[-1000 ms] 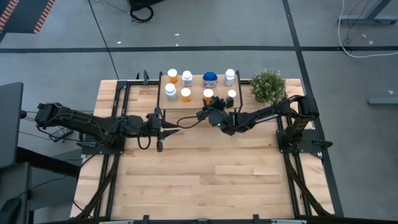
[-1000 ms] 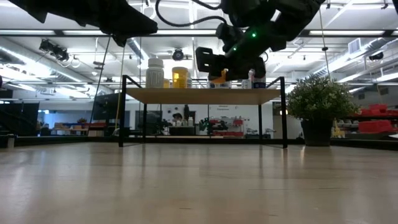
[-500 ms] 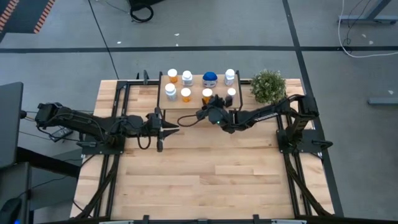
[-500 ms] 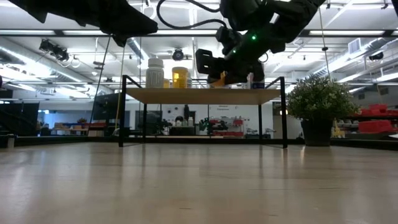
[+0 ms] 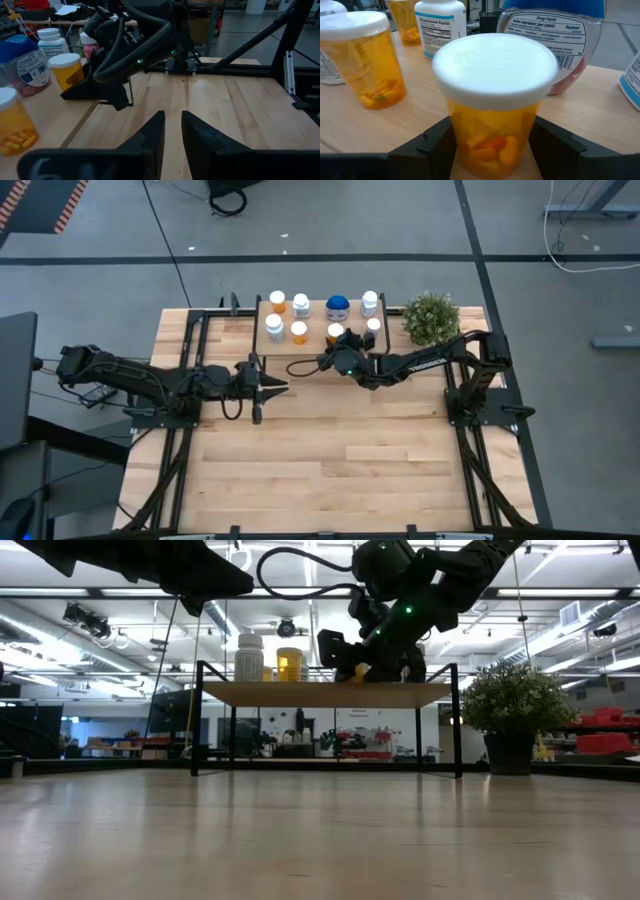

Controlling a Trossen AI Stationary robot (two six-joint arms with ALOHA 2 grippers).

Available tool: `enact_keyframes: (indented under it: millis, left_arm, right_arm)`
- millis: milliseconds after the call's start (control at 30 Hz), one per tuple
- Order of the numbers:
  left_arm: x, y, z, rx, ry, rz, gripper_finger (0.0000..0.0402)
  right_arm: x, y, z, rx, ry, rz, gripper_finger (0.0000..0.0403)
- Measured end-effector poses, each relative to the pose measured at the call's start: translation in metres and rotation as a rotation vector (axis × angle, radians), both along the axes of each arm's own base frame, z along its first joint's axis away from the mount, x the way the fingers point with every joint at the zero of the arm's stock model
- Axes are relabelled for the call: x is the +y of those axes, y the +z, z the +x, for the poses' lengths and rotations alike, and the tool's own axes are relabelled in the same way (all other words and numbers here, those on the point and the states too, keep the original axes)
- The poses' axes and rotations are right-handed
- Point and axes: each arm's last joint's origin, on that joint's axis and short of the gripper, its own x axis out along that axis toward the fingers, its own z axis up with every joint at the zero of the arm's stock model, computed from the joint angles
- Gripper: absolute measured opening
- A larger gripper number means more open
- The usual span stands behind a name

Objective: Pick and place medicine bottles onto shelf by color
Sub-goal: Put the yellow pill bottle on the shelf

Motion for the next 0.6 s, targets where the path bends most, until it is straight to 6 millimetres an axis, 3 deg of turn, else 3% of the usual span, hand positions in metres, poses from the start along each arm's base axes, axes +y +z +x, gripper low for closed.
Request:
enact_keyframes:
  millis: [367, 600]
  left_arm:
    - [0.0, 0.0, 0.0, 0.0, 0.0, 0.0, 0.0062]
    - [0.0, 0.0, 0.0, 0.0, 0.0, 0.0, 0.0067]
  right_arm:
    - [0.002, 0.002, 0.001, 0.004, 0.012, -0.015, 0.0256]
    - [0.016, 0.015, 0.01, -0.006, 0.066, -0.064, 0.0262]
